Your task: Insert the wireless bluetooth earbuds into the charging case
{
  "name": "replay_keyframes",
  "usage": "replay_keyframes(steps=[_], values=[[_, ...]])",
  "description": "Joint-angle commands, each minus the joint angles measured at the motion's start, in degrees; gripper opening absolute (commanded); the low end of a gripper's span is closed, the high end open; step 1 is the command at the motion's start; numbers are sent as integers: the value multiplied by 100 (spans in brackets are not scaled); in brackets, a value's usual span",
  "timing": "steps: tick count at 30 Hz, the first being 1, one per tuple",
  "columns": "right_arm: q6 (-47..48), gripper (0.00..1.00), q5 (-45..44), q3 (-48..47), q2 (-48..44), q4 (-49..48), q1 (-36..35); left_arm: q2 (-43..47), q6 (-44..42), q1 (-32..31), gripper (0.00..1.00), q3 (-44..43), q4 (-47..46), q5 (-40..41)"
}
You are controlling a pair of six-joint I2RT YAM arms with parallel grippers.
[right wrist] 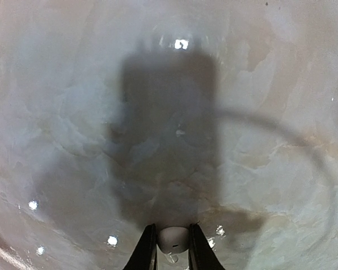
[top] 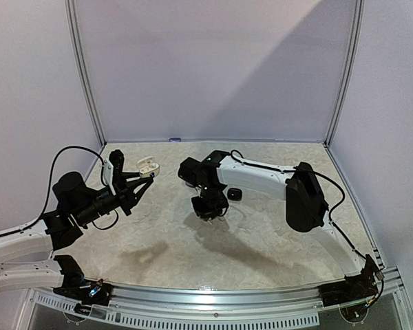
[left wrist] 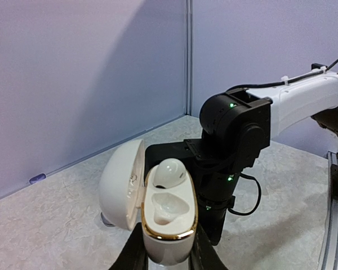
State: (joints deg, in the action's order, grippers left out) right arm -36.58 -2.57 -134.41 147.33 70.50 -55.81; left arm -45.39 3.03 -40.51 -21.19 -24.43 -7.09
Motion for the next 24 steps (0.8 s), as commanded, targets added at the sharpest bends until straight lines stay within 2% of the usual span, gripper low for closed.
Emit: replay_keyframes(steps=[1,4,7,12,15,18,24], values=[[83,6,169,189,31,-409,34,-8,-56,-62,0,-93,83,-33],[209,0,-130,460,-454,-945,34,19,-82,-62,0,-89,21,47],[377,0,-494,919,-1366,-1803,24,27,-271,-62,0,-80,-139,134],[896,0,-1143,2229,-3197,-4053,-263,-67,-761,-71,0,-51,-545,203],[1641,0,-1378,3013,-3913,-5688,-650,-155,-898,-71,0,-48,-782,402],[2233,0,-1241,3351,-4117,-7237,-976,-181,-976,-71,0,-36,-922,450],[2714,0,-485,3320,-3721,-8640,-1306,-175,-1107,-71,0,-15,-1136,452]])
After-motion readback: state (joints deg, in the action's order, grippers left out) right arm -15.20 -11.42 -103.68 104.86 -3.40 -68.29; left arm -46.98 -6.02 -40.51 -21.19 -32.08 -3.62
